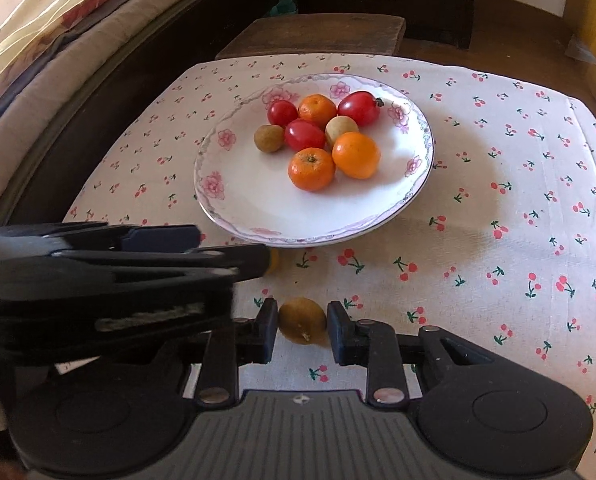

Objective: Organize fruits
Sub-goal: 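Close the right tool on a brown kiwi while the left tool grasps another kiwi, then lift both held kiwis off the cloth with both tools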

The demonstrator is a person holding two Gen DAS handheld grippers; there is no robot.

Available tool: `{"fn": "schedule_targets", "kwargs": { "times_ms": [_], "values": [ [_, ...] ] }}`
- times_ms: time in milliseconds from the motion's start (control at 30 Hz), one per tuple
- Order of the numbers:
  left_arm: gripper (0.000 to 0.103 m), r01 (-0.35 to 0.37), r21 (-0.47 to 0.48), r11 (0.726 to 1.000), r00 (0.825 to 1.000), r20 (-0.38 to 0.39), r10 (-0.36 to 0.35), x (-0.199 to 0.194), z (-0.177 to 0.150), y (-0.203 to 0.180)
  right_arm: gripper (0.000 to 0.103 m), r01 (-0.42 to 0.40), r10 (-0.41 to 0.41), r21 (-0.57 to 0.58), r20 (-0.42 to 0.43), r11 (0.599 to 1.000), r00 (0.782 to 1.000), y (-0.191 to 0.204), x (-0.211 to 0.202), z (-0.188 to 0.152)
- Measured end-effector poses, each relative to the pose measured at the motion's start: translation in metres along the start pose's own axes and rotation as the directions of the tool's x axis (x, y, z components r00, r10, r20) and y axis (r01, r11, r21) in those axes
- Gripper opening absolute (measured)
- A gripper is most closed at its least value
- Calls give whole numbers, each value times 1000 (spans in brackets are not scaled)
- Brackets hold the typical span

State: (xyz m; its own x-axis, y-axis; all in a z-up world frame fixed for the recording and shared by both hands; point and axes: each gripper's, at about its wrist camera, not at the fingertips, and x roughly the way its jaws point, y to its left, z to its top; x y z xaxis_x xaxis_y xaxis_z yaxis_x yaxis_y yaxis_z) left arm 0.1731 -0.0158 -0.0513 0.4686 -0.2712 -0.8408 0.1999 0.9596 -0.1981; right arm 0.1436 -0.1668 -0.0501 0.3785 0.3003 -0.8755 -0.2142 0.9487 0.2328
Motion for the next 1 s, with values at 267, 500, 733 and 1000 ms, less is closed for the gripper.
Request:
{"fn": "schedule_targets", "kwargs": {
  "times_ms": [267,500,733,1000],
  "values": [
    [63,-20,9,1000,1000,-11,20,17,2,-11,29,34,-34,2,0,999,999,-11,-9,-9],
    [50,-56,54,997,998,12,55,25,-1,-23,29,38,-38,31,0,999,999,-18,-8,-7],
    [36,-38,47,998,999,-6,38,21,-3,-18,29,47,-47,19,-15,999,999,-14,5,-6],
    [34,-33,54,998,999,-16,34,11,-9,-10,27,71,-71,-8,-22,997,997,-12,-7,-17]
  ]
}}
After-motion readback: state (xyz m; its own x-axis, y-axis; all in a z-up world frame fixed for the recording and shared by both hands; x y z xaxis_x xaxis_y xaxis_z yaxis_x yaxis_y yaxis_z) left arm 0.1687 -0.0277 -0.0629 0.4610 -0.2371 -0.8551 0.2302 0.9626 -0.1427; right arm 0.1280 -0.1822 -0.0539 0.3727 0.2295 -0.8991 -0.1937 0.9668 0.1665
